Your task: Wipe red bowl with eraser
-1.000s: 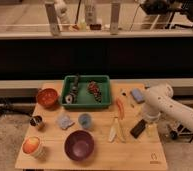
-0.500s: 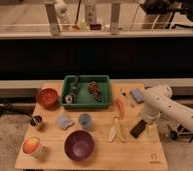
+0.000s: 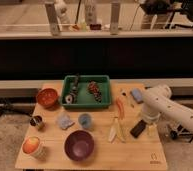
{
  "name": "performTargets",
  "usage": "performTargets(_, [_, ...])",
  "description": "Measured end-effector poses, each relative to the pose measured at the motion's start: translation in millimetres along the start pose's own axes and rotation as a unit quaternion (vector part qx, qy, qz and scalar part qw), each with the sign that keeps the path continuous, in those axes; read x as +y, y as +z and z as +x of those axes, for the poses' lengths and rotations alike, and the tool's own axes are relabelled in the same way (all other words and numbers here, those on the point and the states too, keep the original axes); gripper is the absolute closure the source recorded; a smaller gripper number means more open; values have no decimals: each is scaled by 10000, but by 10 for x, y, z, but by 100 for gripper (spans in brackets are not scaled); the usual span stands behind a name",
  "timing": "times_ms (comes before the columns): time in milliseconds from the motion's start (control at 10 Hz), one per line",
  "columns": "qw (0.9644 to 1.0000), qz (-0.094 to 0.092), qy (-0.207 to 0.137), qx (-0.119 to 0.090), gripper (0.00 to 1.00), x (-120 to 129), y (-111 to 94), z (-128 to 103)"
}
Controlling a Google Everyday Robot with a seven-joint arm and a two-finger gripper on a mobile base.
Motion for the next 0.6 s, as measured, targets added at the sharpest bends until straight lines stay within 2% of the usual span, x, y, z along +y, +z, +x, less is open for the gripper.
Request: performTargets(600, [9998,-81,-136,73,20,39,50,25])
